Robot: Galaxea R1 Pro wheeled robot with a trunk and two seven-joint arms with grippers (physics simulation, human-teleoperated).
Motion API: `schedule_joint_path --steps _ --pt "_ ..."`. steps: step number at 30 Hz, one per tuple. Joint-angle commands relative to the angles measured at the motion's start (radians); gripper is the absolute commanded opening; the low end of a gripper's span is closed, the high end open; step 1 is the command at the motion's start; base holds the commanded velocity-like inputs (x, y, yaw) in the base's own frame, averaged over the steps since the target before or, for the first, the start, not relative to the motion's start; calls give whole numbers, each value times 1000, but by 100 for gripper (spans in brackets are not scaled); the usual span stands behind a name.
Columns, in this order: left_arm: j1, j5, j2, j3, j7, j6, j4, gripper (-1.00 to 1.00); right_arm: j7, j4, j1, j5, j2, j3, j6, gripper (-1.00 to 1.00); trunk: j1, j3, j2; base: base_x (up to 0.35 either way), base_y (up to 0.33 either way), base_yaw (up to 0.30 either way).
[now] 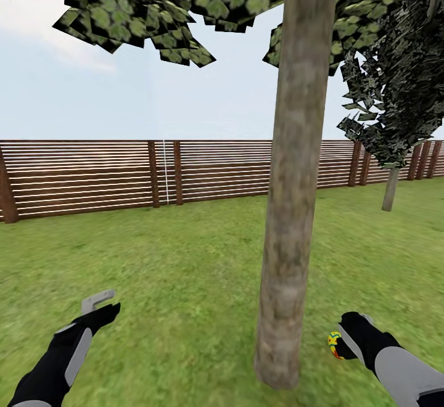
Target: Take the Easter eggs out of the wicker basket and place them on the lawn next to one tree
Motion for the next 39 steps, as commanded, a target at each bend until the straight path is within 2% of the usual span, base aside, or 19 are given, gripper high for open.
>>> schedule_joint_path --steps 1,7,39 --pt "0 11 -2 -1 6 3 0 100 -6 -2 0 -10 -1 6 4 100 0 -1 -1 0 0 0" --pt "0 11 -9 0 6 2 1 100 -6 -2 0 -10 -1 6 4 100 0 -1 -1 0 0 0" --pt "-1 15 -8 5 3 7 4 100 -6 -2 0 -11 0 6 4 100 123 -102 -225 0 0 0"
